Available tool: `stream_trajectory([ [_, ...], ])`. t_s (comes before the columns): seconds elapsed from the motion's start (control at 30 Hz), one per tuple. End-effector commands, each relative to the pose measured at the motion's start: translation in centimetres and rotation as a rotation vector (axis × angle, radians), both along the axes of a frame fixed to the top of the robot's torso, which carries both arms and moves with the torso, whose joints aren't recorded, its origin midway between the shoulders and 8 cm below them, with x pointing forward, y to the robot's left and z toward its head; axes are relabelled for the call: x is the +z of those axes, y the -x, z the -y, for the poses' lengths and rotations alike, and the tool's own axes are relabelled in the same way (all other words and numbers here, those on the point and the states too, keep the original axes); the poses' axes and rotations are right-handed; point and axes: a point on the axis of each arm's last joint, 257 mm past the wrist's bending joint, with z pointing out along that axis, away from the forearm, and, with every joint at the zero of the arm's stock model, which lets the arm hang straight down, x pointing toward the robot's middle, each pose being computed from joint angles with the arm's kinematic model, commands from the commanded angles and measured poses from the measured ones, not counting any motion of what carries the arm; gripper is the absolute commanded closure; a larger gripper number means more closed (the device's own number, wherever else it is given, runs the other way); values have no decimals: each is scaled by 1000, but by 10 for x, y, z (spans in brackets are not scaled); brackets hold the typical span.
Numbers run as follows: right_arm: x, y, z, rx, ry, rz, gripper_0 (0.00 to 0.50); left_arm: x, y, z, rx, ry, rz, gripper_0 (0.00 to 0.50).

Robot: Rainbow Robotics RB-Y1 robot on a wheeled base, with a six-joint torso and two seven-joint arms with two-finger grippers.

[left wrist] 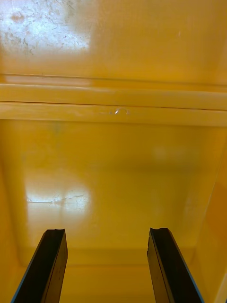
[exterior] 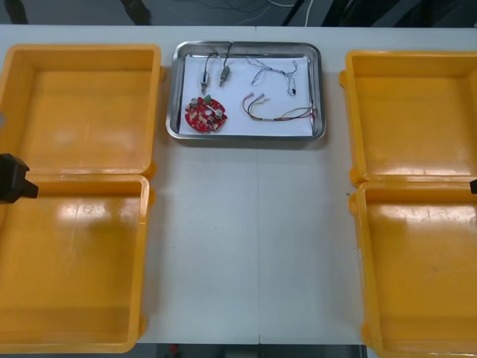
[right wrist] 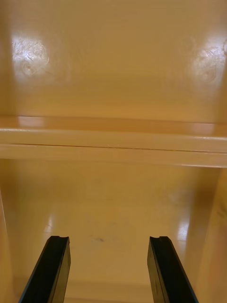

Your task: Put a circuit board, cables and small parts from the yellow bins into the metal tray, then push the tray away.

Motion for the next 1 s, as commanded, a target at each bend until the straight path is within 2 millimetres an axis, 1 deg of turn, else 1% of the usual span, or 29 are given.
stream_trajectory([
  [0.03, 11, 5, 19, -73, 7, 13, 26, 12, 4, -11, -43, -59, 18, 0],
  [0.1, 12, 4, 20, -79, 3, 15, 25, 12, 4, -11, -43, -59, 18, 0],
  [0.13, 12, 5, 21, -86, 4, 14, 0, 12, 4, -11, -43, -59, 18, 0],
  [0.6, 5, 13, 31, -148, -10, 1, 0, 12, 4, -11, -43, -59, 18, 0],
  [1.0, 3, 14, 28, -143, -16, -7, 0, 12, 4, -11, -43, -59, 18, 0],
])
